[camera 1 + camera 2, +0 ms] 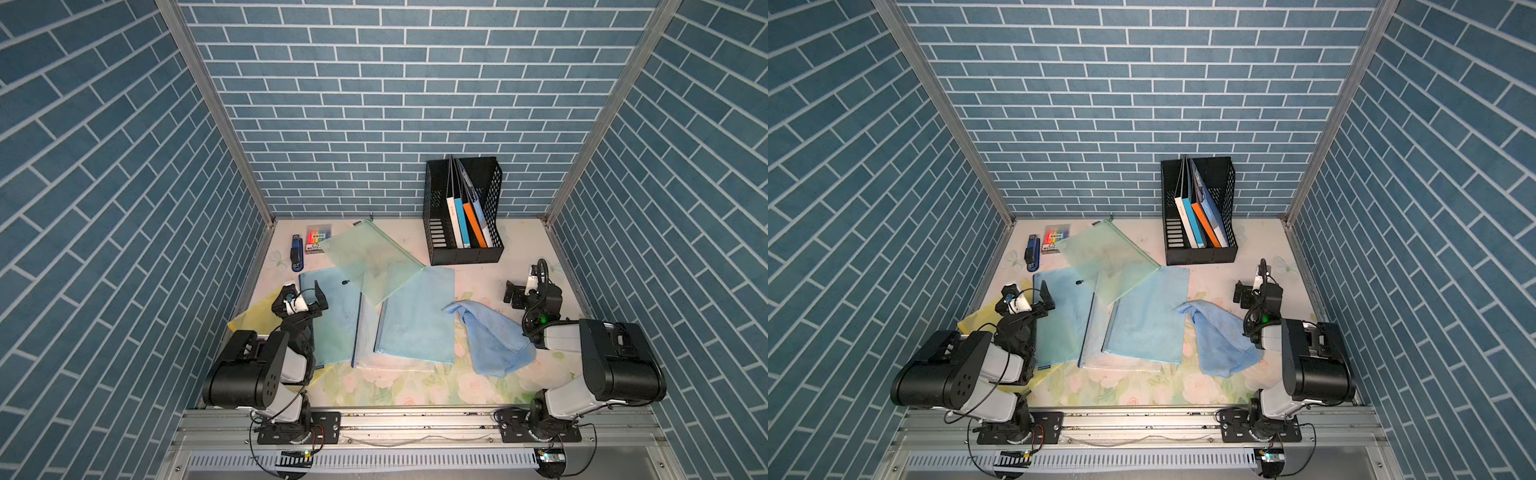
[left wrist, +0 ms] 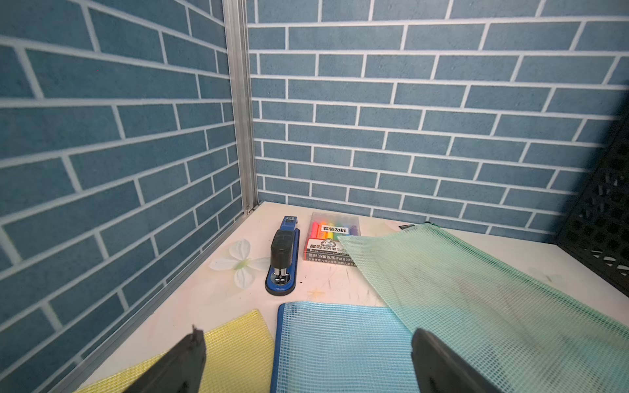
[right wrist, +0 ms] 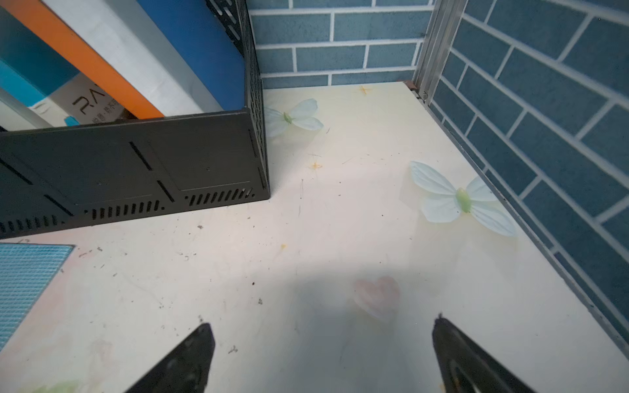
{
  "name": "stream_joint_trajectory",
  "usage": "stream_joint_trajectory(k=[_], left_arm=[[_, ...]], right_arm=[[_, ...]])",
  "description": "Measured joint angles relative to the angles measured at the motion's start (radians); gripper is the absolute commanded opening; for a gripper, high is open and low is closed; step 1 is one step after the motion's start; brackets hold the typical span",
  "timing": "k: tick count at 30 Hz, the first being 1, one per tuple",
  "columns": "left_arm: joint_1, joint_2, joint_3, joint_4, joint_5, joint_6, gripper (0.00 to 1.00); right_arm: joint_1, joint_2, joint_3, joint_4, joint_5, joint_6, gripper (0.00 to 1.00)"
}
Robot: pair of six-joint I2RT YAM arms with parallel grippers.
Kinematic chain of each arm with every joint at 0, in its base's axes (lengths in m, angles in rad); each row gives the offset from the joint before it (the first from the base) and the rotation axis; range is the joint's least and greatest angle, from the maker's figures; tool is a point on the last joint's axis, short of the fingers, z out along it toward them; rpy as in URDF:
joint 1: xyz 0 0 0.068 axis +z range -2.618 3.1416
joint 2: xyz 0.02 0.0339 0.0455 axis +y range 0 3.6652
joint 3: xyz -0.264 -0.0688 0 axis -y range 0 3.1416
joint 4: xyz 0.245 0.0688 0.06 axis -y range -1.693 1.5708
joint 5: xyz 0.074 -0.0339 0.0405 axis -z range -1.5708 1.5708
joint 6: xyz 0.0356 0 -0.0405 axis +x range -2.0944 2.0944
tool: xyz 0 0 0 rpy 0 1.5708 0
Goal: Wipe the document bag
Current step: Pick up the document bag from the center of the board.
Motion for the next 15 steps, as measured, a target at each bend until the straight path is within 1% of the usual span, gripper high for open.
stream_joint_trajectory(k=[10,15], left_arm=[[0.000,0.000,0.000,-0.002,-0.061,-0.017,1.00],[0.002,0.001,0.059,-0.080,-0.060,-0.019,1.00]], right_arm=[[0.000,0.000,0.000,0.000,0.000,0.000,0.99],[-0.004,0.000,0.000,-0.002,0.000,0.000,0.99]])
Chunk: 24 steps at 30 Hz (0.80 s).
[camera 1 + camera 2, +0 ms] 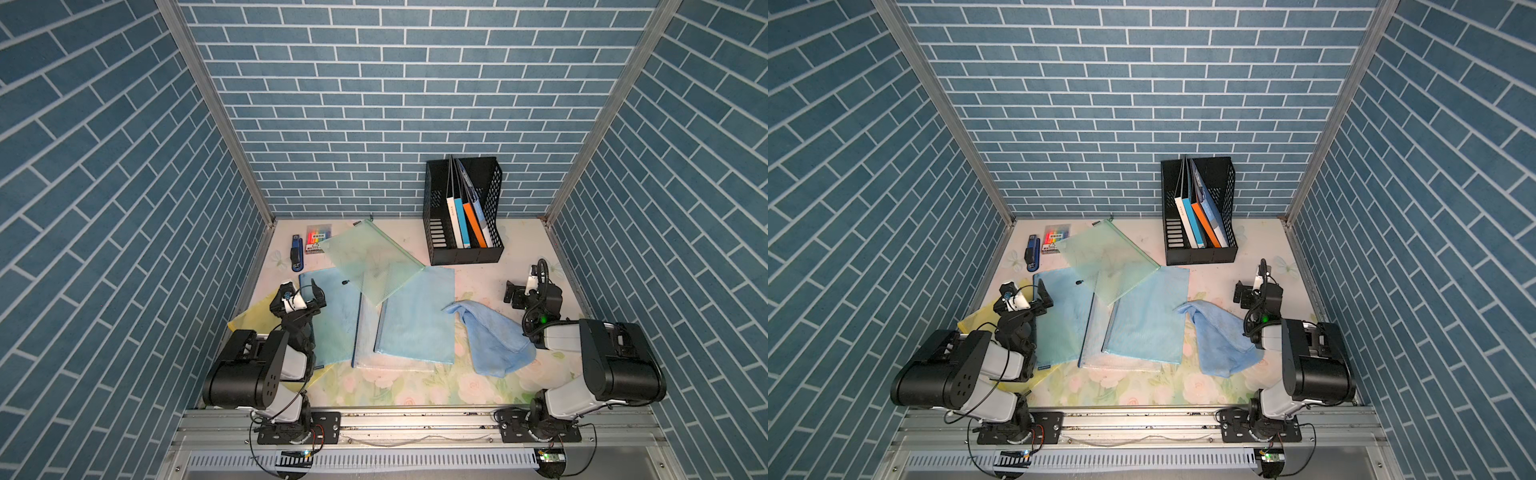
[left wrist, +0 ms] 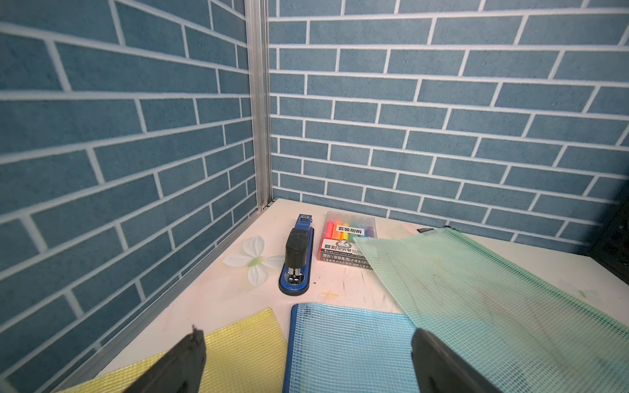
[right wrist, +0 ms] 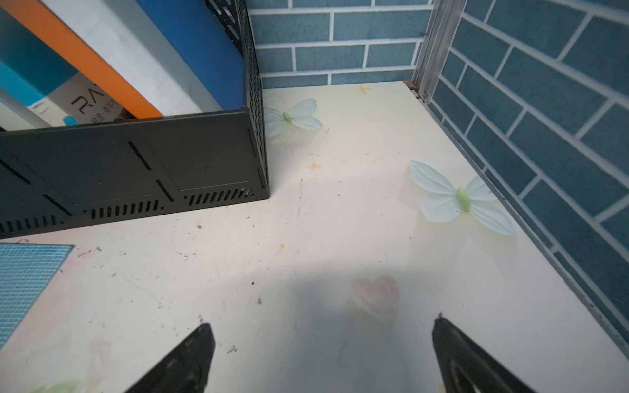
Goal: Wipe the document bag
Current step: Pick up the document bag from the center of the board.
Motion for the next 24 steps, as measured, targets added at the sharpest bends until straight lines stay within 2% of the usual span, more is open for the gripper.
stream_joint_trajectory(k=[11,15,19,24], left_arm=[[-0.002,-0.022,0.019,-0.066,0.002,0.000,1.00],[-0.013,-0.153,0.066,-0.239,-0.051,-0.006,0.97],[-0.019,-0.262,0.263,-0.512,-0.048,-0.073,0.94],[-0.073,-0.240,0.493,-0.799,-0.010,-0.246,0.92]], right_arm=[[-0.002,-0.025,0.003,-0.043,0.027,0.002,0.99],[-0.002,-0.164,0.084,-0.276,0.049,0.024,0.97],[0.010,-0.284,0.306,-0.535,0.040,0.072,0.96],[0.085,-0.294,0.536,-0.821,0.029,0.122,0.96]])
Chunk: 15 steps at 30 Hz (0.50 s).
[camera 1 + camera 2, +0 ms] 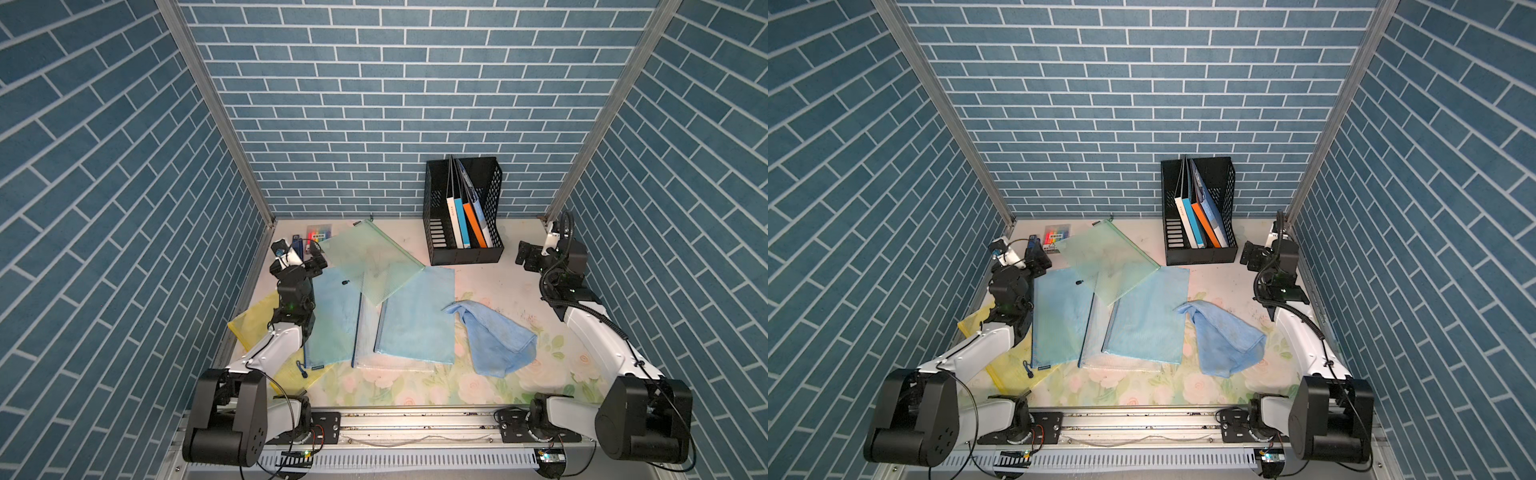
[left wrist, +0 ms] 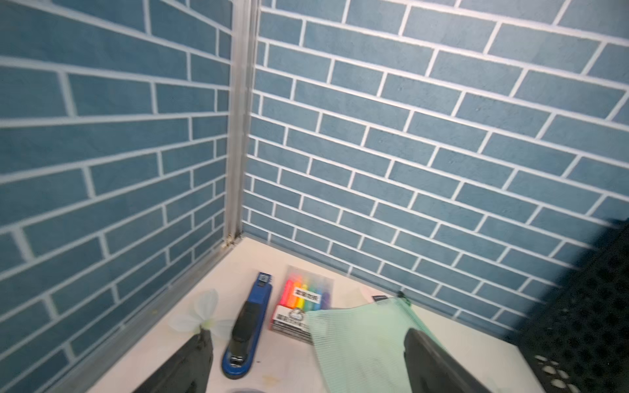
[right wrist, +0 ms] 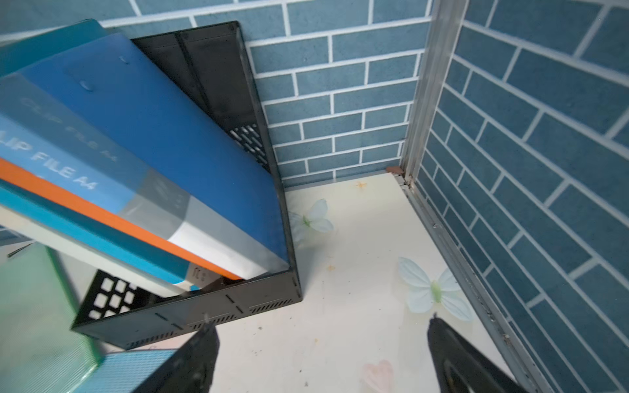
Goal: Wipe the document bag
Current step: Pick up the document bag from the center of the board.
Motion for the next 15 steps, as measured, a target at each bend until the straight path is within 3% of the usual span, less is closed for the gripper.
stream_joint_trajectory(k=[7,15], left_arm=[[-0.079,0.245,0.220,-0.329,0.160,-0.270,0.84],[-0.103,0.451,0.305,-0.481,0.302,-0.478,0.81]], right_arm=[[0.134,0.062,0.103,-0.388,-0.007,0.039,0.96],[0.164,0.047,0.090,-0.620,-0.002,0.071,0.96]])
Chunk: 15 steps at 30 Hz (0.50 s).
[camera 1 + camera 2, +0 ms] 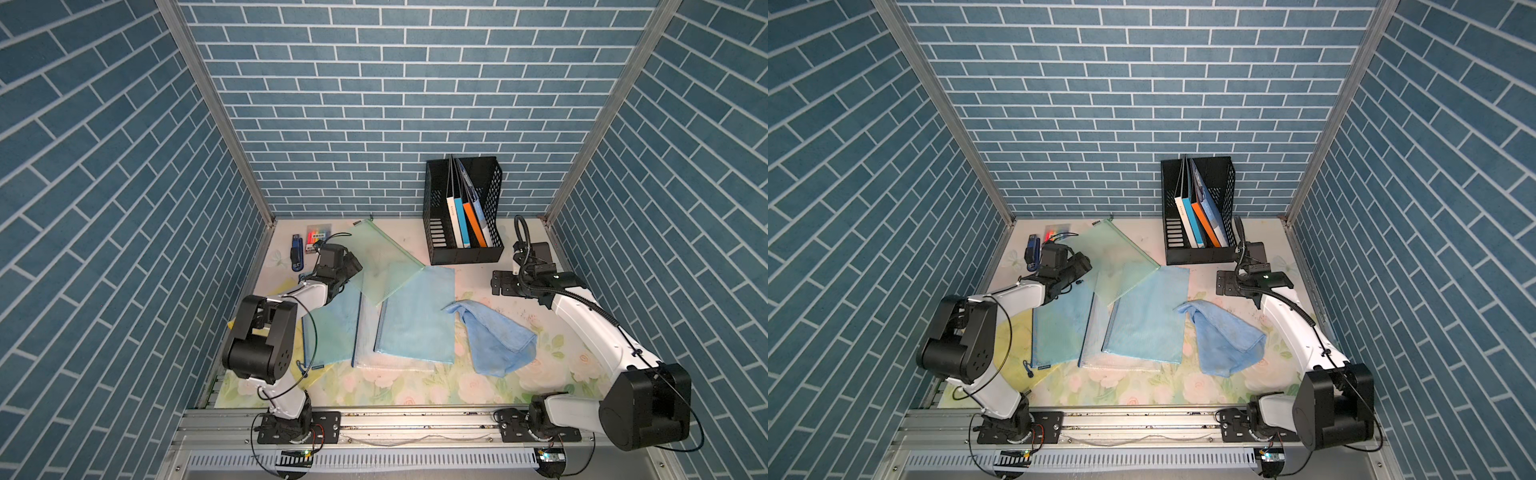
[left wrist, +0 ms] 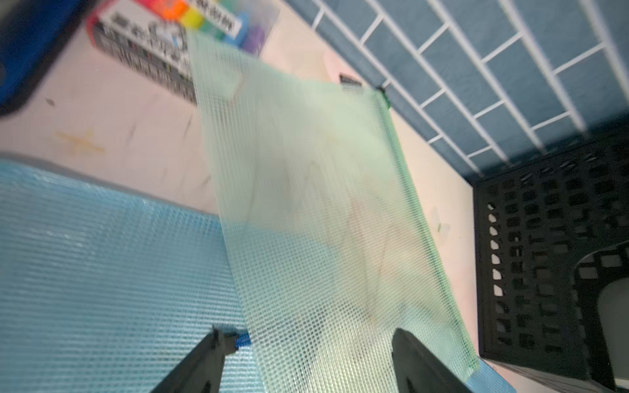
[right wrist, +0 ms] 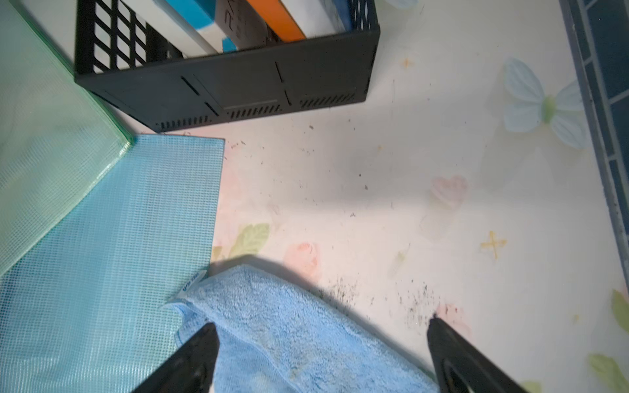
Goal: Wipe the document bag
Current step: Pick up the document bag from the center of the board.
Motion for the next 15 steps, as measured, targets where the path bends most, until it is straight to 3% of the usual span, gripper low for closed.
stream_joint_trajectory(k=[6,15], left_arm=[[-0.006,0.039,-0.014,-0.017,0.048,-0.098,0.81],[-0.006,0.057,-0.073,0.092,0.132,-0.227,0.76]], right_arm=[[0.000,-0.025,-0.010,-0.058,0.001,0.010,0.96],[0.001,-0.020,-0.010,-0.077,-0.005,0.014,0.96]])
